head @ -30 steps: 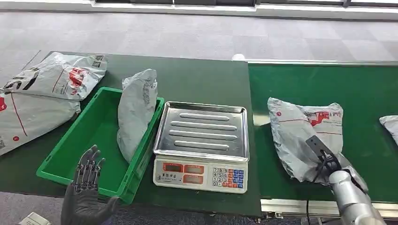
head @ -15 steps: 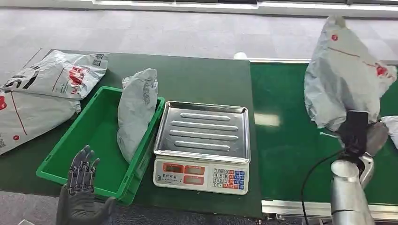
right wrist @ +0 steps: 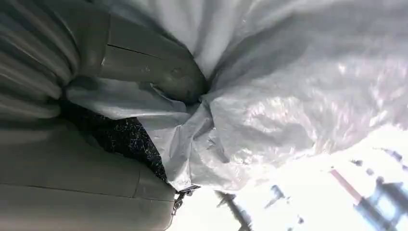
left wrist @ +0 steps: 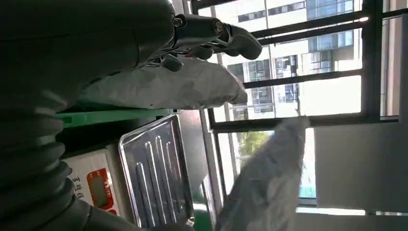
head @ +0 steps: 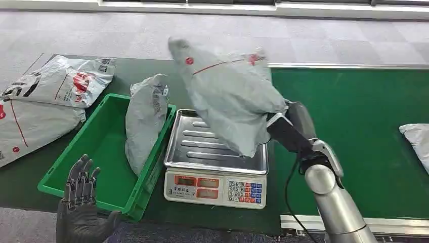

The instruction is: Moved the parcel from conveyor to table for the left to box.

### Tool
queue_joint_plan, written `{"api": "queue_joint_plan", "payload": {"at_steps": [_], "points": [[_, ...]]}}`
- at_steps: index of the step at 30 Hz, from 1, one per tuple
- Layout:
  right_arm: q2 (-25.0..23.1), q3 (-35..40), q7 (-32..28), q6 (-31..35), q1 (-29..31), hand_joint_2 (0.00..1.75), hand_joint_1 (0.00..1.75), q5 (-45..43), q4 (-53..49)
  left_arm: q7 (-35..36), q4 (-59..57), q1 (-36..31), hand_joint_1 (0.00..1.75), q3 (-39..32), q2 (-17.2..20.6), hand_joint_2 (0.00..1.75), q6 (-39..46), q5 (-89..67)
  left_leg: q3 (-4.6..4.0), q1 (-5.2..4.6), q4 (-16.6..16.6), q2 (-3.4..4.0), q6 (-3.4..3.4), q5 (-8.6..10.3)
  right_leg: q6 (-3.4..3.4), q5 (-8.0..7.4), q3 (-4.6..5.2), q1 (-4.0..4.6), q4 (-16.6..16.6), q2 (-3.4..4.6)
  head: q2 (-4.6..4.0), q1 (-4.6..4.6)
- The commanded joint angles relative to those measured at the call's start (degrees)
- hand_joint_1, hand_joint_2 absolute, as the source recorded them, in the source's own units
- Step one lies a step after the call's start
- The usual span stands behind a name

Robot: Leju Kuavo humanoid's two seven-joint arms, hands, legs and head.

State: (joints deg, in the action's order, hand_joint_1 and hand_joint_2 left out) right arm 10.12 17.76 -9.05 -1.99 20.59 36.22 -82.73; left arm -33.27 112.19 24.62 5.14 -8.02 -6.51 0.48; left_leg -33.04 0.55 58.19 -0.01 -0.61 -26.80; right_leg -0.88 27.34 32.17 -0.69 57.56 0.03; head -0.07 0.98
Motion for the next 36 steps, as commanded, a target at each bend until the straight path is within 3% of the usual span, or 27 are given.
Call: {"api": "queue_joint_plan", "payload": {"at_steps": [1,2,6,7,8,19,22,26,28,33,36], "points": [[-2.1,21.5,6.1,-11.8,11.7,1.75,1.75,1.0,13.5,1.0,-2.0,-0.3,0.0,1.1,3.1,1.75,0.7,-0.6,0.05,-0.05,-0.2,0.15,0.0,0.06,0.08,-0.1,0.04,-0.04,-0.1,0.15,0.0,0.0],[-2.2,22.9,6.9,-13.3,12.1,1.75,1.62,1.7,14.6,1.2,-1.7,-0.1,0.0,0.5,2.9,1.75,0.5,-0.5,0.05,-0.04,-0.1,0.07,-0.01,0.04,0.07,-0.08,-0.03,-0.03,-0.1,0.11,0.0,0.0],[-0.6,24.8,9.6,-16.6,12.4,1.75,1.61,3.1,15.4,2.4,-0.5,0.4,0.0,-2.3,1.6,1.75,-1.6,-0.8,-0.01,-0.02,-0.1,0.06,-0.02,0.07,0.08,-0.12,-0.01,-0.02,-0.1,0.12,0.0,0.0],[0.7,25.4,10.2,-17.7,12.6,1.75,0.17,4.2,14.4,2.8,-0.3,0.5,0.0,-3.2,0.8,1.75,-2.8,-1.2,-0.09,0.0,-0.1,-0.04,-0.02,0.1,0.08,-0.13,0.01,0.0,-0.1,0.02,0.0,0.0],[1.4,25.1,10.3,-17.6,12.6,1.75,0.0,4.6,13.1,3.0,-0.3,0.4,0.0,-3.5,0.5,1.75,-3.5,-1.7,-0.15,-0.03,-0.1,-0.18,-0.02,0.09,0.06,-0.07,0.05,-0.04,0.0,-0.11,0.0,0.0],[3.7,23.5,12.1,-19.2,12.0,1.75,0.0,6.8,8.8,2.6,0.8,0.0,0.0,-4.7,-1.0,1.75,-4.6,-4.8,-0.21,-0.04,0.0,-0.22,0.0,0.08,0.06,-0.08,0.11,-0.04,0.0,-0.18,0.0,0.0],[3.4,19.0,10.0,-15.3,9.3,1.75,0.0,7.2,5.1,1.0,2.1,-0.5,0.0,-6.0,-2.2,1.75,-5.4,-7.9,-0.22,-0.03,-0.1,-0.25,0.0,0.11,0.06,-0.09,0.11,-0.03,-0.1,-0.19,0.0,0.0],[-0.2,6.0,7.7,-5.1,0.4,1.75,0.0,2.8,-6.6,4.1,4.2,-2.1,0.0,-7.2,-3.9,1.75,-3.3,-11.9,-0.31,-0.01,0.0,-0.47,0.0,0.12,0.05,-0.05,0.15,-0.02,-0.1,-0.41,0.0,0.0],[-0.6,2.0,6.1,-3.3,-4.5,1.75,0.0,0.2,-12.9,5.2,4.3,-3.3,0.0,-7.9,-3.3,1.75,-1.9,-14.0,-0.32,0.01,0.0,-0.52,-0.02,0.11,0.06,-0.01,0.15,0.0,0.0,-0.47,0.0,0.0],[-2.4,-11.2,-3.3,7.4,-20.7,1.75,0.0,-7.2,-27.6,5.1,2.7,-8.8,0.0,-2.6,3.1,1.75,6.2,-19.2,-0.26,0.01,-0.2,-0.92,-0.04,0.17,0.1,0.05,-0.06,0.01,-0.2,-0.89,0.0,0.0],[-6.3,-17.0,-10.3,14.4,-27.9,1.75,0.0,-12.7,-31.4,10.3,0.1,-15.0,0.0,4.9,4.9,1.75,10.0,-27.9,-0.29,0.01,-0.1,-1.32,-0.02,0.19,0.05,0.14,-0.07,0.0,-0.2,-1.29,0.0,0.0]]}}
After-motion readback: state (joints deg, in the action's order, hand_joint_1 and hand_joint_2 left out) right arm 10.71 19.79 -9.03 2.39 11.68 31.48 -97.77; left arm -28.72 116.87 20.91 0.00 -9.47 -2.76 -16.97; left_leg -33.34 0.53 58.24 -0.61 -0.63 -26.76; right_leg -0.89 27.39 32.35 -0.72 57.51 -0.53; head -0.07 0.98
